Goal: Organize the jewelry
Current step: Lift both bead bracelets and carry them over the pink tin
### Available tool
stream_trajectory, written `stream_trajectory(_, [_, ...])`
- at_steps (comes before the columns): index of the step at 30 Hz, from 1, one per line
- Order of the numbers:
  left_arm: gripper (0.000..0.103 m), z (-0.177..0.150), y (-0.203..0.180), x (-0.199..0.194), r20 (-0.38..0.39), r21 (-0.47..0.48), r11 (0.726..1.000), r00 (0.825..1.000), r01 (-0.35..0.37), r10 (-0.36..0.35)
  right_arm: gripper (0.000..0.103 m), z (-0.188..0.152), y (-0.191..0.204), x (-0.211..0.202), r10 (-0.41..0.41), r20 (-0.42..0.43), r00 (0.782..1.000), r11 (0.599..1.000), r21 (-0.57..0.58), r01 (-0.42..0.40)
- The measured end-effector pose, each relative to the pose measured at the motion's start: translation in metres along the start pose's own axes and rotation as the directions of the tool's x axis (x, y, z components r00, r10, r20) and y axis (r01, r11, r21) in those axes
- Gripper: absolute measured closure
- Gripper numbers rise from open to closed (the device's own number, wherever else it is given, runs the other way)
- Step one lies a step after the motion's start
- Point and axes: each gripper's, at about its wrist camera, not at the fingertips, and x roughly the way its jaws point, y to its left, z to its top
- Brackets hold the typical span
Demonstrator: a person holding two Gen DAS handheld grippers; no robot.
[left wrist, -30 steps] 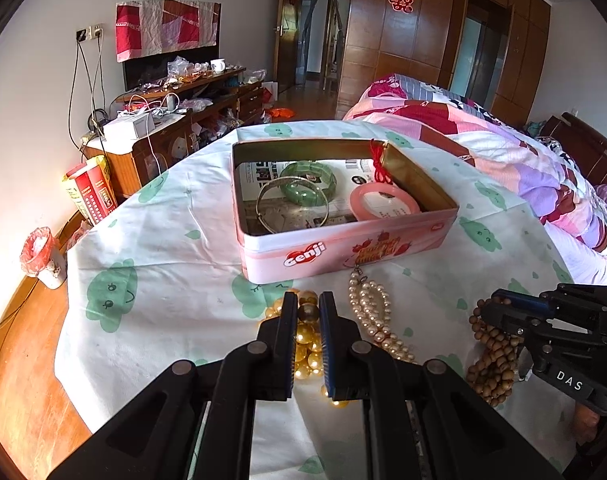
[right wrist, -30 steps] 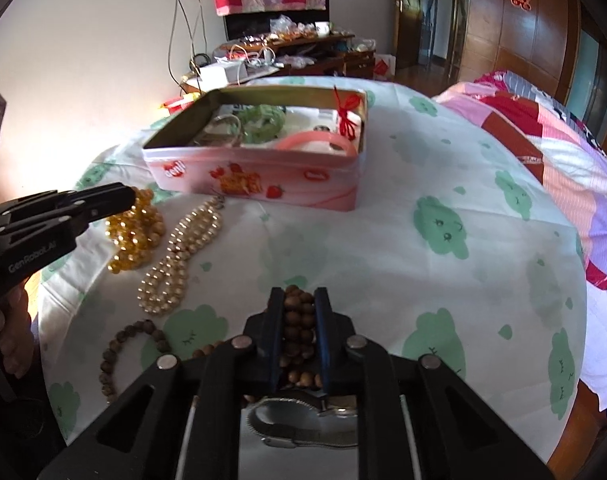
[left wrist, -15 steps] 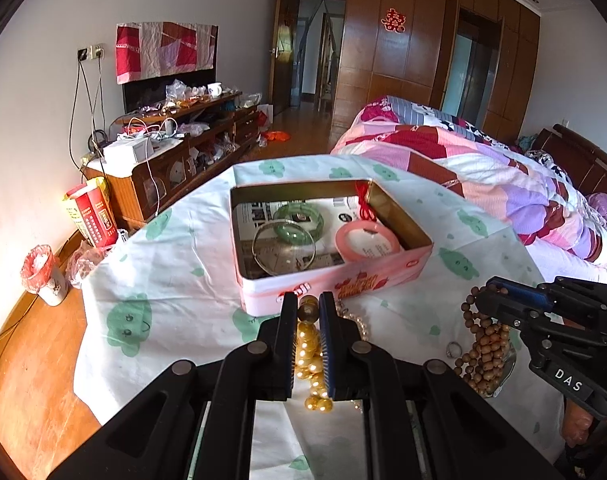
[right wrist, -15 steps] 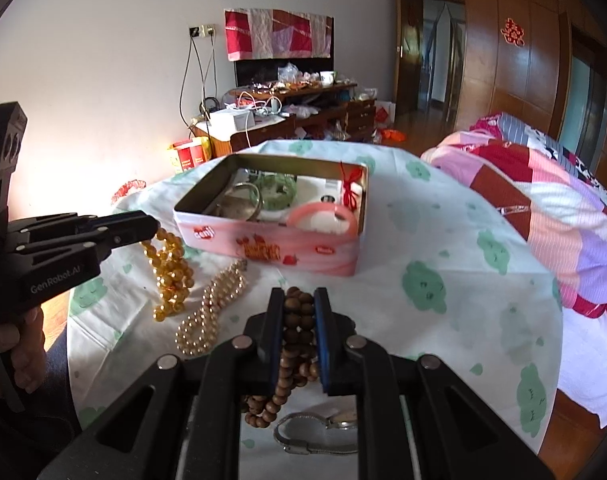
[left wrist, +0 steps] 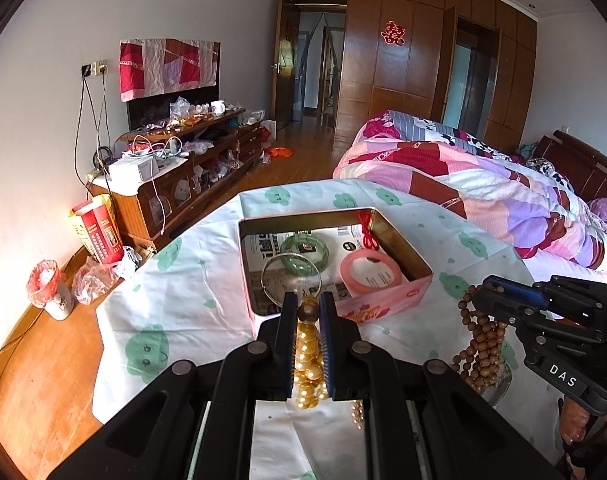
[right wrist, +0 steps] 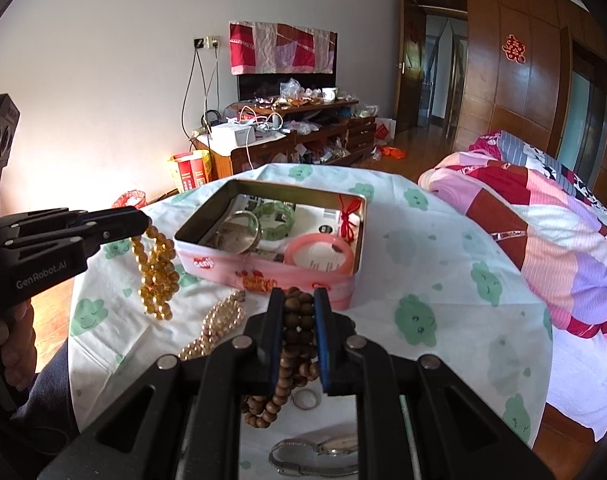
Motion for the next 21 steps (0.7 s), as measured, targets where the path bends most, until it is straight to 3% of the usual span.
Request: stream_trajectory(21, [0.093, 0.028, 0.000, 0.005, 0.050, 0.020, 1.000, 0.999, -0.020, 0.019, 0.086, 0.024, -0.010, 0.004, -0.040, 0.035, 0.999, 0.999, -0.008, 0.040])
